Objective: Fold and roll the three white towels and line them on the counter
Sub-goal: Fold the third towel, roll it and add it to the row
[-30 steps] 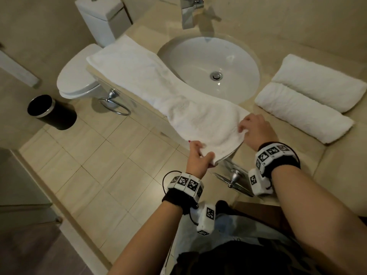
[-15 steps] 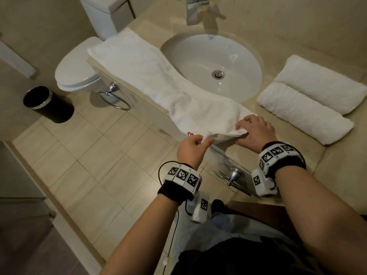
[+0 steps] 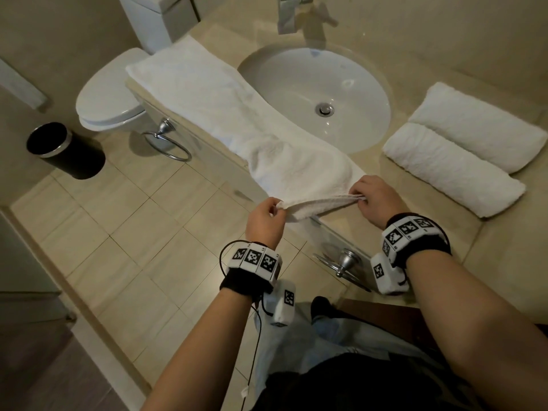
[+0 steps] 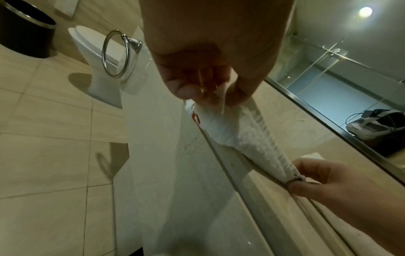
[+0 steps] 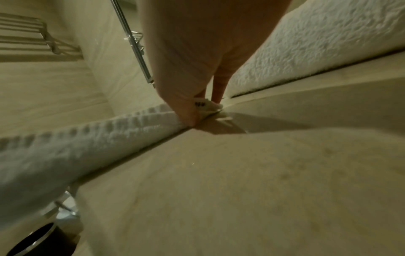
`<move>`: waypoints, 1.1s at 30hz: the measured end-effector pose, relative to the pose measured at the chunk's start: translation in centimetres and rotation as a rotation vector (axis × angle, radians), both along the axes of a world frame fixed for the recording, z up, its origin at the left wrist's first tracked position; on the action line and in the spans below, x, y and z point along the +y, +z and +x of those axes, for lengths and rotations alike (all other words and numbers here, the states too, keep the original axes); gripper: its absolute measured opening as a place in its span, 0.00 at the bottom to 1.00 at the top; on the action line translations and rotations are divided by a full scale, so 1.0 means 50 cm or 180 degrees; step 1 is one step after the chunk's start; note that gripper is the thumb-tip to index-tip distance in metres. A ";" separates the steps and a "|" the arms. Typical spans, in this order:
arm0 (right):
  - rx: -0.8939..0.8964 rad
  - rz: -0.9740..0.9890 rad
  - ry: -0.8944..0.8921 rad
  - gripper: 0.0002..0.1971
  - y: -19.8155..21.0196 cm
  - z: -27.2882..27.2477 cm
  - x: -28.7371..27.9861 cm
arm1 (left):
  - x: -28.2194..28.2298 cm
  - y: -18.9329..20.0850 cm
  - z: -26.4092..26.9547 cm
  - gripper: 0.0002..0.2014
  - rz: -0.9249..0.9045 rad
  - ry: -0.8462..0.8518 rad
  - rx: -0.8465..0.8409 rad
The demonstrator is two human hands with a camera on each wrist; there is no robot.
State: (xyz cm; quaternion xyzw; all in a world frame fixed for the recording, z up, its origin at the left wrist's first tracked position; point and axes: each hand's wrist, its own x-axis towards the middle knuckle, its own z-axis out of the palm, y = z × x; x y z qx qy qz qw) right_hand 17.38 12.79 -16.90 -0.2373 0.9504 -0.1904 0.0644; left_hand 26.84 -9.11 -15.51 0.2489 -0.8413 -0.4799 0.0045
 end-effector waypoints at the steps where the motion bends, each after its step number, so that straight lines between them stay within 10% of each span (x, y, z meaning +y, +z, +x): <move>1: -0.0062 0.0050 -0.0044 0.10 0.003 -0.005 0.003 | 0.000 -0.004 0.002 0.06 0.0053 -0.0058 -0.0036; 13: -0.0593 0.0135 -0.0688 0.15 -0.001 -0.042 0.048 | 0.031 -0.033 0.032 0.06 0.0283 -0.1092 -0.0695; 33: 0.0002 0.0375 -0.0657 0.06 0.029 -0.030 0.017 | 0.056 -0.047 0.021 0.18 0.1979 0.0710 -0.0712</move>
